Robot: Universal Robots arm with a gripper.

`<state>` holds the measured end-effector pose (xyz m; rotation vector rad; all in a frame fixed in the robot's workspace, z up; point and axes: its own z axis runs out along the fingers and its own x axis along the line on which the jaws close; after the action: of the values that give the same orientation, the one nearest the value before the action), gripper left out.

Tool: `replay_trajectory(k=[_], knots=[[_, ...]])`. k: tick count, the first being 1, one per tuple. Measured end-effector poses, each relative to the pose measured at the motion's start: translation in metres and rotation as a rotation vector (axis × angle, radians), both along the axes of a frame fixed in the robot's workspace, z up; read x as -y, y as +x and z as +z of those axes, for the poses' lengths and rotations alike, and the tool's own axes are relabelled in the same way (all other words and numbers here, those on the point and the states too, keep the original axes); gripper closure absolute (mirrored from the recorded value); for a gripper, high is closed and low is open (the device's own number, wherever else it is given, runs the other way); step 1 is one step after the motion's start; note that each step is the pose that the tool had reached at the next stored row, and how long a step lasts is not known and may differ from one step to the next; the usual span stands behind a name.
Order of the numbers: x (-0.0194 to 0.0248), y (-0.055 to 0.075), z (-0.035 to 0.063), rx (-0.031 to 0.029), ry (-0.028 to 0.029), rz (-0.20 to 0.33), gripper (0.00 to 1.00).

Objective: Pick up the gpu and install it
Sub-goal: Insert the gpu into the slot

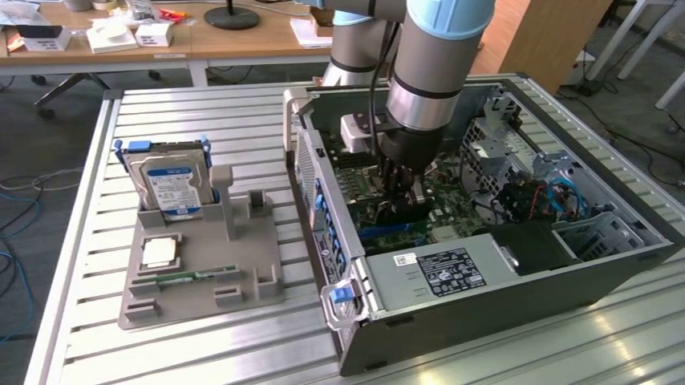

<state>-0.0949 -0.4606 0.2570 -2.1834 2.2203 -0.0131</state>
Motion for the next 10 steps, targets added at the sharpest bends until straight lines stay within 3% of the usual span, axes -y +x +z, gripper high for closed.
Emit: replay_trajectory(k=[3,7,10], knots=[[0.0,0.0,0.0,0.0011,0.0001,0.0,0.74],[-0.0001,-0.0002,-0.0002,0.0122,0.0,0.001,0.74],[-0.0001,-0.0026,-0.0002,0.017,-0.0002,0.001,0.74]])
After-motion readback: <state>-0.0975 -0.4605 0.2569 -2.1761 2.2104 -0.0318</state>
